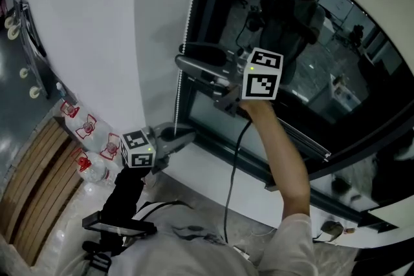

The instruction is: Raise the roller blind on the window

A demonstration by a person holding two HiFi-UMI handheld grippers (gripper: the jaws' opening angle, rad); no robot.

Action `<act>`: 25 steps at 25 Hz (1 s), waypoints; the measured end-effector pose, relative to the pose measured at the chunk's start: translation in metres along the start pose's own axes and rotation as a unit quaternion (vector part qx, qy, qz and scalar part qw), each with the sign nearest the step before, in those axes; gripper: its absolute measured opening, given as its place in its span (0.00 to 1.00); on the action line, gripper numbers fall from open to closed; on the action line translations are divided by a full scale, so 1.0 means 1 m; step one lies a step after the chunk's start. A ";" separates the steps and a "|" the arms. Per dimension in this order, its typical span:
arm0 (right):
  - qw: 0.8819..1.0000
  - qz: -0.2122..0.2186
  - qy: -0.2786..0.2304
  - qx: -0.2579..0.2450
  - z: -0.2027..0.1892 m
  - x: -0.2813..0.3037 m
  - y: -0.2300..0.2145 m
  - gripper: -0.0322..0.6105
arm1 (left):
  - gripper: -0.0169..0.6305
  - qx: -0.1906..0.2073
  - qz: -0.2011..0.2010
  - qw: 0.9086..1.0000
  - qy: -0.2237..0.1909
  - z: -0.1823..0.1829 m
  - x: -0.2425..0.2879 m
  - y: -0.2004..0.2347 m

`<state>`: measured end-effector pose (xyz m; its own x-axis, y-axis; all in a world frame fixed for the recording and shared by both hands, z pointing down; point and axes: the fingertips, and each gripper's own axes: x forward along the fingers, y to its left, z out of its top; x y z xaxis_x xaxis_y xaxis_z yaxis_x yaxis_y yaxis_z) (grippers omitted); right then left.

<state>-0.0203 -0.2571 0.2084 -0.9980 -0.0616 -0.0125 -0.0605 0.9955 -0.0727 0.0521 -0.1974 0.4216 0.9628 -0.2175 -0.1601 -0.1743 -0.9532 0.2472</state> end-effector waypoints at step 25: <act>0.998 0.033 -0.023 -0.042 0.148 0.005 0.006 0.06 | 0.02 -0.010 -0.002 1.000 0.001 -0.009 0.000 0.004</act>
<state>-0.0228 -0.2618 0.0601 -0.9982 0.0038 -0.0605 0.0030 0.9999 0.0133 0.0534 -0.1996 0.4312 0.9639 -0.2127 -0.1602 -0.1654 -0.9497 0.2661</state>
